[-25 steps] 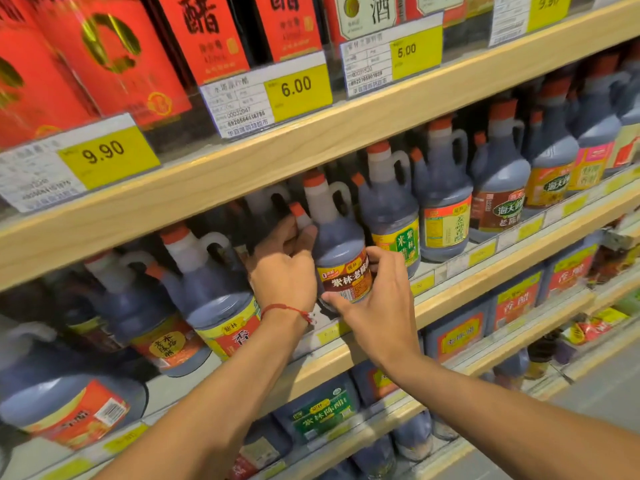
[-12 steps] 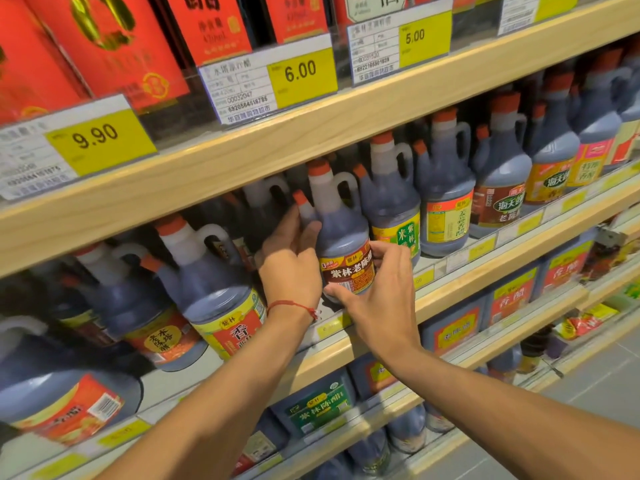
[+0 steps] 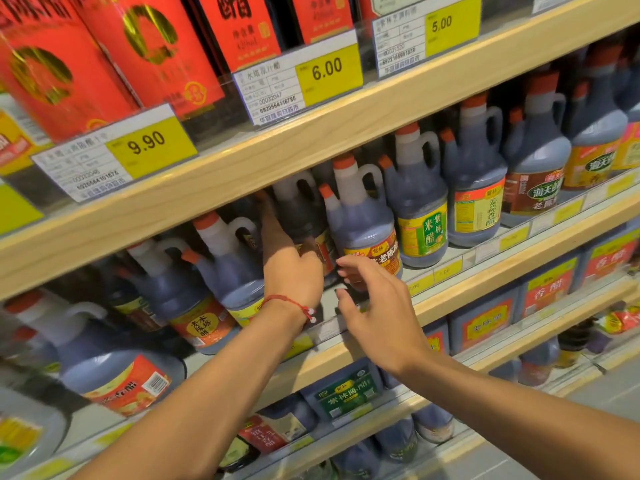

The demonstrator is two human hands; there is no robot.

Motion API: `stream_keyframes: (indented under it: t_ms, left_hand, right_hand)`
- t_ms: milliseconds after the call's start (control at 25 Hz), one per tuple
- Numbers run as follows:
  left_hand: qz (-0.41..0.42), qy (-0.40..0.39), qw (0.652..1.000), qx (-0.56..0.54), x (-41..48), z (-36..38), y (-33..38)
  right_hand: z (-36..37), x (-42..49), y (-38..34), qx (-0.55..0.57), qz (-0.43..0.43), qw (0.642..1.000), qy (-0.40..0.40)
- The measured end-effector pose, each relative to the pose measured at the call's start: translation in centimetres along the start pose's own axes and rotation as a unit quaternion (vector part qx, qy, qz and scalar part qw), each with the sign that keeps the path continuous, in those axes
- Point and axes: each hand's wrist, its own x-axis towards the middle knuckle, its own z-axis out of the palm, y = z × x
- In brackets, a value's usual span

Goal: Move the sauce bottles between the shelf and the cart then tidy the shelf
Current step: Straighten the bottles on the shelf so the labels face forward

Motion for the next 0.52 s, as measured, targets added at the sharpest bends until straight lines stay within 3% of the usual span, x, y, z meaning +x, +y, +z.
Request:
stream_keyframes:
  t_ms: [120,360,520]
  left_hand:
    - [-0.051,0.004,0.999,0.008,1.5,0.2,0.5]
    - [-0.044,0.006,0.998,0.049,4.3,0.2,0.8]
    - [-0.058,0.082,0.992,0.076,4.5,-0.3,0.9]
  right_hand:
    - [0.9,0.3,-0.5,-0.010,0.029,0.999,-0.029]
    - [0.9,0.5,-0.6,-0.026,0.062,0.997,-0.046]
    - [1.0,0.8,-0.5,-0.043,0.064,0.996,-0.050]
